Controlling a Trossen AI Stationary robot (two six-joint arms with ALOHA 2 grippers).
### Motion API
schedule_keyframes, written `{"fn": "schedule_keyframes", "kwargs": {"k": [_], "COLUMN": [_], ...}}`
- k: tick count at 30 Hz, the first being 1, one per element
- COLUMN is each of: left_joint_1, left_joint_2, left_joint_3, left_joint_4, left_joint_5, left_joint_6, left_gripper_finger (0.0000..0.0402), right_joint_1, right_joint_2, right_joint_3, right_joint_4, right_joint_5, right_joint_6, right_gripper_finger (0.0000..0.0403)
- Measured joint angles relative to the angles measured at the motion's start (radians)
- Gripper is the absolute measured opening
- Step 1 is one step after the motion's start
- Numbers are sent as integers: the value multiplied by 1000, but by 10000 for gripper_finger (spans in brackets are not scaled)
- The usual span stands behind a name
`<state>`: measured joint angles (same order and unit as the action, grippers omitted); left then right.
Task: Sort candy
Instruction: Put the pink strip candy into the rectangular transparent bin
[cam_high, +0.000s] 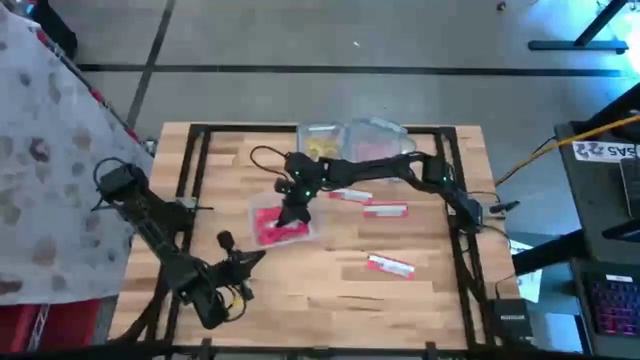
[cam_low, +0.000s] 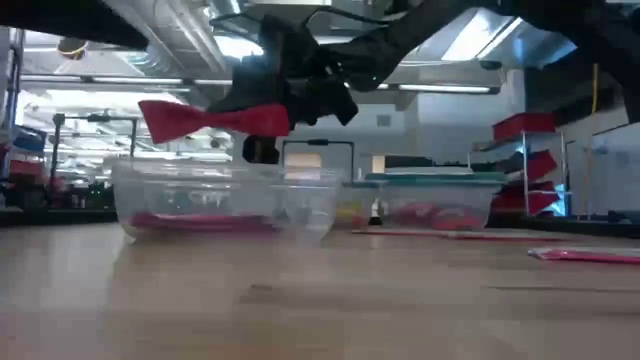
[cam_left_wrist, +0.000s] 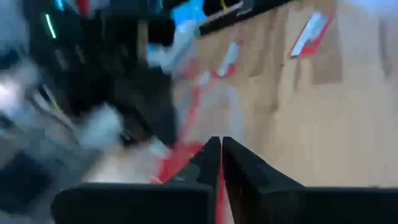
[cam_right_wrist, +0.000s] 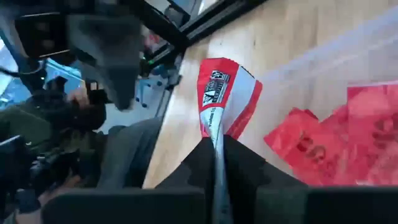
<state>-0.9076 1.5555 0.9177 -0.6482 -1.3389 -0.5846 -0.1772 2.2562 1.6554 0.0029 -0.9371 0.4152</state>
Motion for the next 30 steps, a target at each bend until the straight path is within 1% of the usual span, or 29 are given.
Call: {"fn": "schedule_keyframes", "kwargs": {"k": [2, 7, 9, 12, 14, 16, 19, 23, 26, 30], "left_joint_1": [28, 117, 144, 182, 206, 227, 248, 256, 257, 257], "left_joint_2": [0, 0, 0, 0, 0, 0, 0, 0, 0, 0], "left_joint_3": [0, 0, 0, 0, 0, 0, 0, 0, 0, 0], "left_joint_4": [-15, -86, -103, -105, -105, -105, -105, -105, -105, -105], "left_joint_5": [4, 122, 127, 127, 129, 156, 212, 230, 230, 229], "left_joint_6": [56, 72, 85, 147, 155, 156, 151, 130, 129, 128], "left_gripper_finger": [28, 96, 125, 164, 181, 189, 188, 165, 131, 67], "right_joint_1": [0, 0, 0, 0, 0, 0, 0, 0, 0, 0], "right_joint_2": [0, 0, 0, 0, 0, 0, 0, 0, 0, 0], "right_joint_3": [0, 0, 0, 0, 0, 0, 0, 0, 0, 0], "right_joint_4": [4, 3, 3, 3, 3, 3, 3, 3, 3, 2], "right_joint_5": [0, 0, 0, 0, 0, -6, -24, -25, -25, -25], "right_joint_6": [0, -4, -4, -4, -5, -14, -24, -27, -31, -52], "right_gripper_finger": [14, 14, 14, 14, 15, 15, 15, 15, 15, 15]}}
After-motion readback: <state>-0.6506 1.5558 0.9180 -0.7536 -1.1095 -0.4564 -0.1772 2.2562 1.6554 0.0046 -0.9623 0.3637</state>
